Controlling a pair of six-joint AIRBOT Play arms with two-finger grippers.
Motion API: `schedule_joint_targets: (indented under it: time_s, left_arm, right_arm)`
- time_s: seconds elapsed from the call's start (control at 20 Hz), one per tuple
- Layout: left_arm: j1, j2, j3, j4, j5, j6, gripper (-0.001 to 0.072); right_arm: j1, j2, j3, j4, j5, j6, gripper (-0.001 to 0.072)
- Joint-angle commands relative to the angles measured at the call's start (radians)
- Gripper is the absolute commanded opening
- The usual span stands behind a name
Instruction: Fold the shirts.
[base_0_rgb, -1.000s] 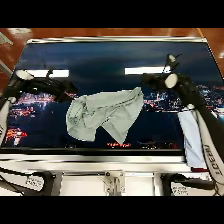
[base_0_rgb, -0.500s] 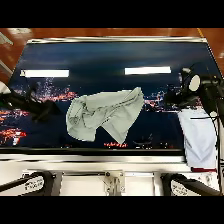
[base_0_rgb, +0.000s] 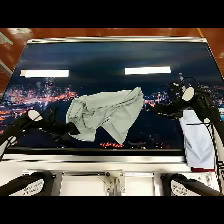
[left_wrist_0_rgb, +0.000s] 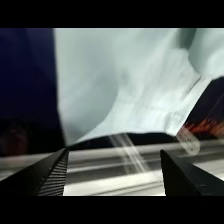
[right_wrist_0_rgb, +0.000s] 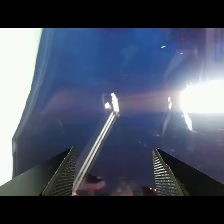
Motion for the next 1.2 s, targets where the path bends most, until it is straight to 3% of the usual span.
schedule_joint_targets:
  time_s: [0.0,0.1,0.15,0.25,0.35,0.4,0.45,0.7,1.15]
  left_arm:
    - [-0.094,-0.051,-0.022,-0.036,0.181,-0.034,0.072]
    - [-0.112,-0.1,-0.022,-0.047,0.202,-0.037,0.0717]
    - [-0.111,-0.12,-0.022,-0.047,0.211,-0.041,0.0672]
    - [-0.103,-0.136,-0.022,-0.045,0.249,-0.071,0.0416]
    - [-0.093,-0.134,-0.014,-0.045,0.274,-0.07,0.0238]
    - [-0.088,-0.133,-0.005,-0.045,0.274,-0.064,0.0098]
    - [-0.085,-0.133,0.009,-0.045,0.269,-0.043,0.0034]
    - [-0.085,-0.123,0.092,-0.045,0.176,0.015,0.0033]
    - [-0.085,-0.043,0.109,-0.045,0.174,0.056,0.0034]
  right_arm:
    - [0.001,0.0,-0.008,0.028,-0.021,-0.006,0.0597]
    - [0.001,0.0,-0.008,0.028,-0.026,-0.006,0.0597]
    - [0.001,0.0,-0.008,0.028,-0.028,-0.006,0.0597]
    - [0.001,0.0,-0.008,0.039,-0.027,0.004,0.0597]
    - [0.003,-0.005,-0.011,0.1,-0.028,0.004,0.0597]
    - [0.011,-0.014,-0.011,0.13,-0.028,-0.001,0.0597]
    - [0.028,-0.03,-0.011,0.15,-0.029,-0.014,0.0597]
    - [0.114,-0.138,-0.011,0.167,-0.1,-0.031,0.0597]
    - [0.119,-0.285,-0.01,0.486,-0.224,-0.041,0.0597]
